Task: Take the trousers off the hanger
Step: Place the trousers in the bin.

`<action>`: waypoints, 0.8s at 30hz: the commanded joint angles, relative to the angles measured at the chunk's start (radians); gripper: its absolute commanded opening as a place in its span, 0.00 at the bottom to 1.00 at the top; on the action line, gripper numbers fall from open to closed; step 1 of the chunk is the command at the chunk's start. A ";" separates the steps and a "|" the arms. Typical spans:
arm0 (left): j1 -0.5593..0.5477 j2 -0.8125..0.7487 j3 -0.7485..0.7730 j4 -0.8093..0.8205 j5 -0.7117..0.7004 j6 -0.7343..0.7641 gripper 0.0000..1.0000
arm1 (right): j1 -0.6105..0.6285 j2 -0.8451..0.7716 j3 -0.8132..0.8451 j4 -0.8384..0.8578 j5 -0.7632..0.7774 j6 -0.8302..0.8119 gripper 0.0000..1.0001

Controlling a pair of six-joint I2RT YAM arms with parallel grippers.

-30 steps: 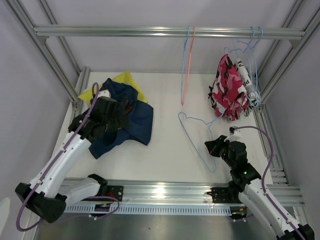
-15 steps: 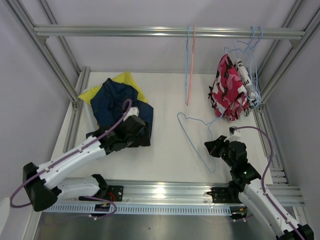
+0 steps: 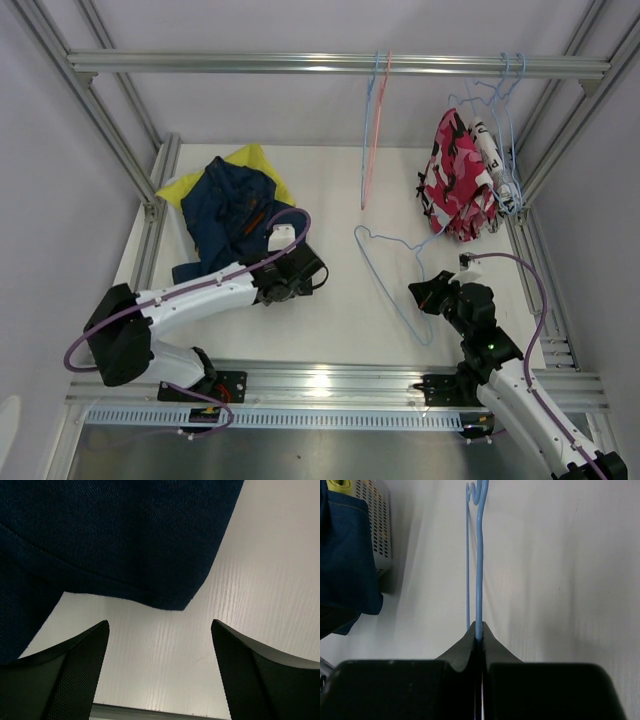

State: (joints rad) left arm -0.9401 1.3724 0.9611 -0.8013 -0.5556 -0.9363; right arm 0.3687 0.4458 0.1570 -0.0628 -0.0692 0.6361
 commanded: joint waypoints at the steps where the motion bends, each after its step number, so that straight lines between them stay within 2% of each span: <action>1: -0.009 0.019 -0.009 0.069 -0.102 -0.058 0.86 | -0.005 -0.010 0.007 0.014 -0.009 0.007 0.00; 8: -0.049 0.073 -0.018 0.120 -0.220 -0.104 0.75 | -0.007 -0.010 0.009 0.014 -0.009 0.008 0.00; 13: -0.057 0.128 -0.001 0.128 -0.222 -0.124 0.70 | -0.005 -0.010 0.010 0.012 -0.009 0.008 0.00; 17: -0.081 0.143 -0.001 0.097 -0.262 -0.197 0.66 | -0.005 -0.013 0.010 0.008 -0.003 0.010 0.00; 20: -0.101 0.146 0.010 0.062 -0.306 -0.240 0.55 | -0.005 -0.015 0.010 0.009 -0.003 0.011 0.00; 21: -0.108 0.146 0.013 0.047 -0.322 -0.254 0.47 | -0.007 -0.013 0.010 0.008 -0.003 0.011 0.00; 24: -0.121 0.139 0.025 0.004 -0.369 -0.286 0.38 | -0.005 -0.013 0.010 0.006 -0.004 0.013 0.00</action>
State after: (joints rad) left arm -1.0458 1.5169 0.9512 -0.7490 -0.8230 -1.1393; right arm 0.3679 0.4393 0.1570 -0.0650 -0.0692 0.6369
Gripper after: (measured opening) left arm 0.409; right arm 0.012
